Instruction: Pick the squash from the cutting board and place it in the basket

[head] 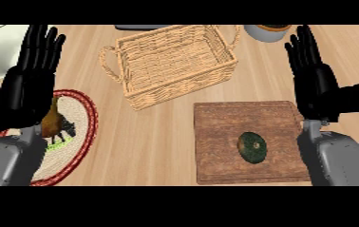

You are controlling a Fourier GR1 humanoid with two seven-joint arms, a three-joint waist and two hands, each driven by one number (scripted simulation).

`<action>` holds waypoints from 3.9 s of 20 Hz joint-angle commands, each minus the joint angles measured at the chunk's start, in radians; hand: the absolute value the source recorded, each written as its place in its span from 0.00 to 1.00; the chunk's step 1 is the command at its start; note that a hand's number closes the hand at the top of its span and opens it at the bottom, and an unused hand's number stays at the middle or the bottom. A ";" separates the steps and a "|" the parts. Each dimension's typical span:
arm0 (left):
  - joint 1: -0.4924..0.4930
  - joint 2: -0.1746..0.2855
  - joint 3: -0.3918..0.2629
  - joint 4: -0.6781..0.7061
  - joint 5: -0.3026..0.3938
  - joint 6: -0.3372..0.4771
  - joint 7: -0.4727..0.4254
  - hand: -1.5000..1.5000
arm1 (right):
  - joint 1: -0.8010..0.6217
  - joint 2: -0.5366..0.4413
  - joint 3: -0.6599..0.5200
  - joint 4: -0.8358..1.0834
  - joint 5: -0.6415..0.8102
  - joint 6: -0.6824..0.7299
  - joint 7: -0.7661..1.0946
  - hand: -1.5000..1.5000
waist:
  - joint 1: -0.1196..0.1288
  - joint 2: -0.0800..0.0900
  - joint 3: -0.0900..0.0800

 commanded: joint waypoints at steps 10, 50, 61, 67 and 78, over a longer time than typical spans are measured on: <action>0.240 -0.128 -0.088 0.029 -0.037 0.118 0.122 0.50 | 0.362 -0.111 0.341 -0.346 0.185 0.320 -0.267 0.00 | -0.001 0.015 0.011; 0.254 -0.202 -0.106 -0.034 -0.157 0.144 0.173 0.50 | 0.327 -0.139 0.364 -0.728 0.773 0.808 0.914 0.00 | 0.002 0.026 0.011; 0.259 -0.205 -0.034 -0.054 -0.142 0.062 0.189 0.50 | 0.460 -0.097 0.406 -0.624 0.938 0.666 0.659 0.00 | 0.002 0.026 0.012; 0.348 -0.241 -0.051 -0.085 -0.189 0.057 0.157 0.50 | 0.446 -0.085 0.369 -0.558 0.988 0.640 0.597 0.00 | 0.005 0.026 0.012; 0.295 -0.254 0.021 -0.012 -0.201 -0.005 0.118 0.50 | 0.385 -0.001 0.360 -0.420 1.044 0.617 0.556 0.00 | 0.005 0.027 0.011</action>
